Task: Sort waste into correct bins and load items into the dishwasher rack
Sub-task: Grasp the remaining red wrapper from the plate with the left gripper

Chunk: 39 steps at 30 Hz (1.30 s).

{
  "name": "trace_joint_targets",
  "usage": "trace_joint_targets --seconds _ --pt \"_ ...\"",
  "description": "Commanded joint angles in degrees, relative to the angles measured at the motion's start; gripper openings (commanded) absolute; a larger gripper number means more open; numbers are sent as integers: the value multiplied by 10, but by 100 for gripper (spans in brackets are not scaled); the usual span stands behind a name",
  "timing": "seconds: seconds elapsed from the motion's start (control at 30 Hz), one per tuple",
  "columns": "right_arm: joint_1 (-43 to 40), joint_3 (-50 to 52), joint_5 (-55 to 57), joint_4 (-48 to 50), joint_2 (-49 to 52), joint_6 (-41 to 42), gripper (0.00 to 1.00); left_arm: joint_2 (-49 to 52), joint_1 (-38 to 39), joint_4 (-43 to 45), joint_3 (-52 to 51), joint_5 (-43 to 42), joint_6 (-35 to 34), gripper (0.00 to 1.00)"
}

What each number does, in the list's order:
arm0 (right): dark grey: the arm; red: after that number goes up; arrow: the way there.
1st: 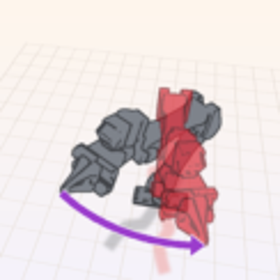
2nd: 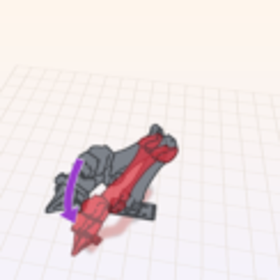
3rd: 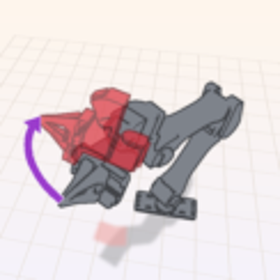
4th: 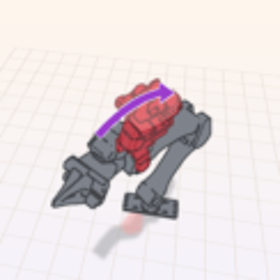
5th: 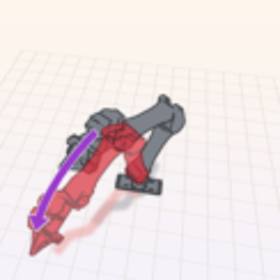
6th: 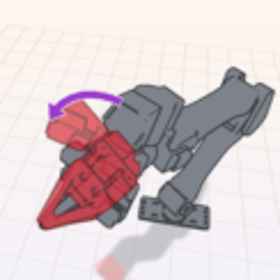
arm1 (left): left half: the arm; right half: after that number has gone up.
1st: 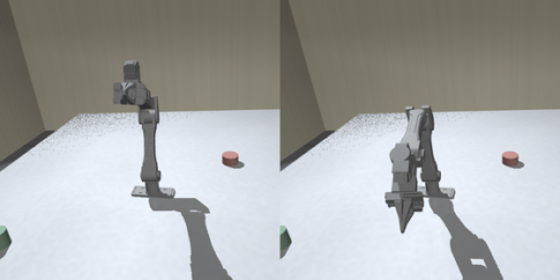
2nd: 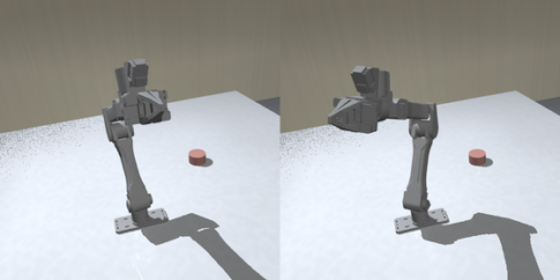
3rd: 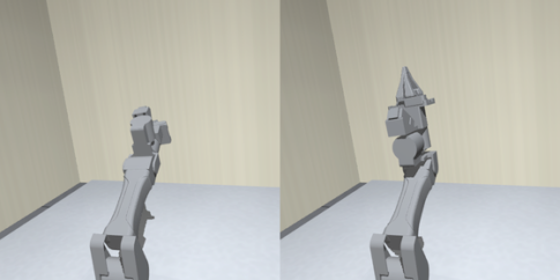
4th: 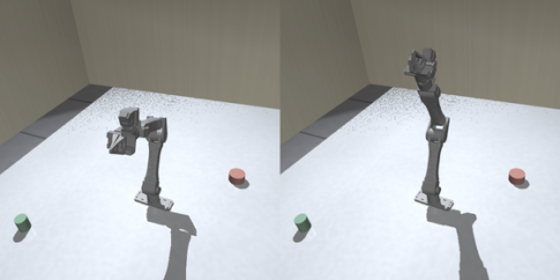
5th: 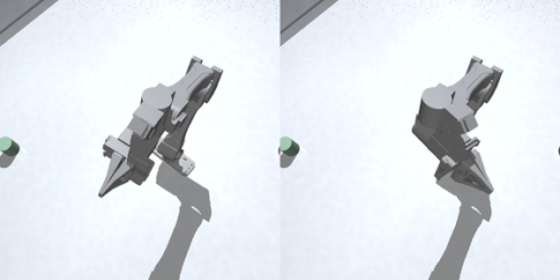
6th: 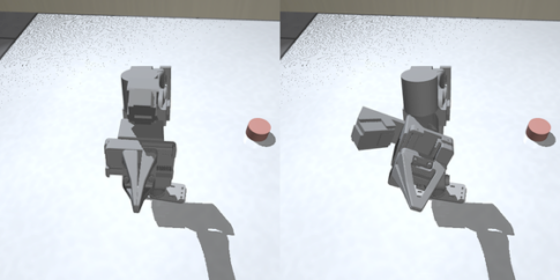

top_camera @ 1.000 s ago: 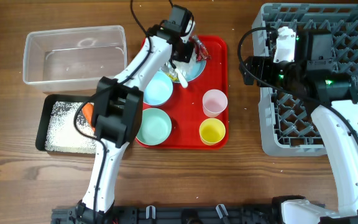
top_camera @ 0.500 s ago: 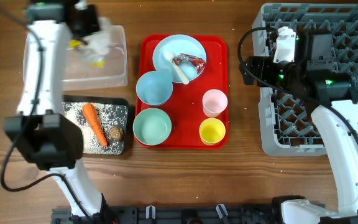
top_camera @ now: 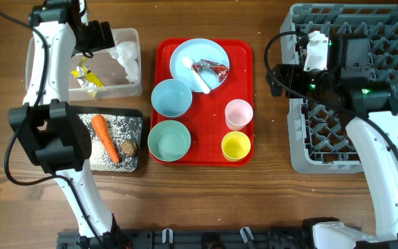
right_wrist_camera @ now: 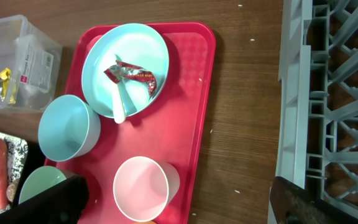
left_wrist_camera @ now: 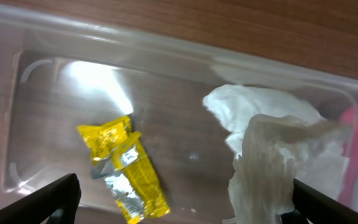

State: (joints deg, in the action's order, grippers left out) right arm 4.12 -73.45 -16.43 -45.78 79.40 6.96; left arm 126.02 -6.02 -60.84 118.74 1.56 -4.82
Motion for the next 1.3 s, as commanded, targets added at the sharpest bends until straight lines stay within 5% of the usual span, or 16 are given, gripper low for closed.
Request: trace_joint_targets --seconds 0.0,0.07,0.13,0.17,0.2,0.23,0.27,0.3,0.33,0.4,0.43,0.47,0.57,0.73,1.03,1.27 --pt "-2 -7 6 0 -1 -10 96 -21 -10 -20 2 43 -6 92" --pt "-2 -7 6 0 -1 -10 96 -21 -11 -24 2 52 -6 30" --pt "-2 -7 6 0 -1 -9 96 -21 -8 -22 2 52 -6 10" --pt "-2 -7 6 -1 -1 -9 96 -21 -5 -20 2 51 -6 22" --pt "-2 -7 6 -2 -1 -10 96 -21 -4 -19 2 51 -6 83" --pt "-2 -7 6 -2 -1 -10 96 -21 -3 -16 2 49 -5 100" --pt "-2 -7 6 -1 -1 -10 96 -21 -2 -16 2 45 -5 88" --pt "-2 -7 6 -1 -1 -10 96 -21 -2 -17 2 38 -3 42" --pt "-2 -7 6 -1 -1 -10 96 -21 -3 -18 2 29 -4 7" --pt "-2 -7 6 -1 -1 -10 96 -21 -3 -17 2 -11 -3 45" --pt "-2 -7 6 -1 -1 -10 96 -21 -2 -15 2 -50 -3 89" --pt "-2 -7 6 1 -1 -10 96 -26 1 -14 2 -94 -3 98" --pt "-2 -7 6 3 -1 -10 96 -50 30 2 2 -181 31 100" --pt "-2 -7 6 3 3 -10 96 -31 177 33 2 -166 110 100" --pt "-2 -7 6 -4 11 -10 96 98 289 165 2 -158 -4 98" --pt "-2 -7 6 -8 11 -10 96 134 298 148 1 -155 -4 78"
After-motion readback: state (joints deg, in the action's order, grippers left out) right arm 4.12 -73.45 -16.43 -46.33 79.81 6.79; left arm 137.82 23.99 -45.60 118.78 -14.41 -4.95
